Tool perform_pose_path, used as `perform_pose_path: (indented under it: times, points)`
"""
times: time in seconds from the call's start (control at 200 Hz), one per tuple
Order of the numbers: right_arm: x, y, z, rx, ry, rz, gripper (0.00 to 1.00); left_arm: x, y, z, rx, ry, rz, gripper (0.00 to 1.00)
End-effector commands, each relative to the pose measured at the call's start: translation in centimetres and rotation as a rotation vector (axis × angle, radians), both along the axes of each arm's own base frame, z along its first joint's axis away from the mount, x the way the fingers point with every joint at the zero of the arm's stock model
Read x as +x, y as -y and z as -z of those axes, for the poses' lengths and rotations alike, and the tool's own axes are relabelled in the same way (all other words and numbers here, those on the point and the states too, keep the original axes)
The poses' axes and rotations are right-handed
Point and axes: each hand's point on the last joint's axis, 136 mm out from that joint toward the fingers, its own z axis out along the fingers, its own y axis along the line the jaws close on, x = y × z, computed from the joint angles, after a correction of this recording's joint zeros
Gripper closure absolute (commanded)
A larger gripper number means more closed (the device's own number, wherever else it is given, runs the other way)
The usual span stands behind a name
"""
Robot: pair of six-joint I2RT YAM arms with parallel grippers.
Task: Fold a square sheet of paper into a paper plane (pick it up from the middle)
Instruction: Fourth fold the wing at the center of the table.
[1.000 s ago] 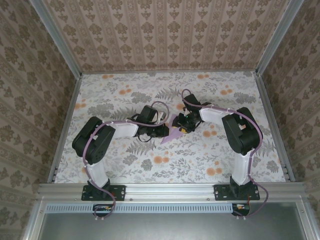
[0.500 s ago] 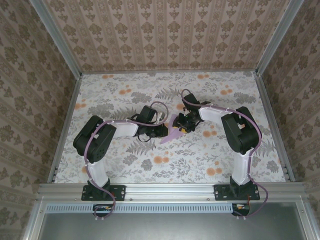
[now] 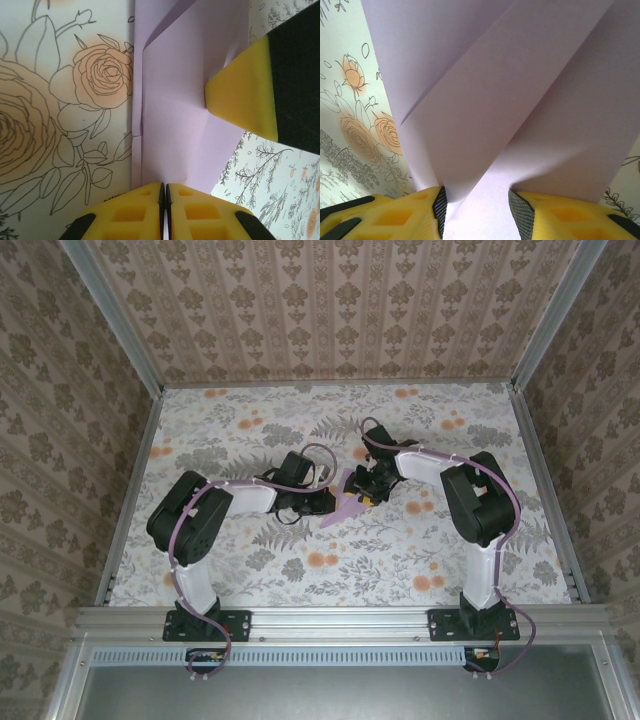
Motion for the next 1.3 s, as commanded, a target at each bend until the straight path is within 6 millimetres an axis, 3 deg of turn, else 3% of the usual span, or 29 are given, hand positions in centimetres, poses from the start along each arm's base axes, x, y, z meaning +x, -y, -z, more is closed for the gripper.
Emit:
perform_pose_path:
  times: [0.0, 1.02, 1.295]
  points:
    - [-5.6, 5.9, 8.3, -0.317, -0.223, 0.014, 0.53, 0.6, -0.5, 0.3, 0.029, -0.001, -0.018, 0.87]
    - [-6.1, 6.0, 9.5, -0.355, -0.267, 0.003, 0.50, -0.2, -1.4, 2.5, 0.096, -0.073, -0.023, 0.88]
    - [-5.6, 5.2, 8.0, -0.313, -0.243, 0.012, 0.50, -1.6, -2.7, 4.0, 0.191, -0.138, -0.003, 0.94]
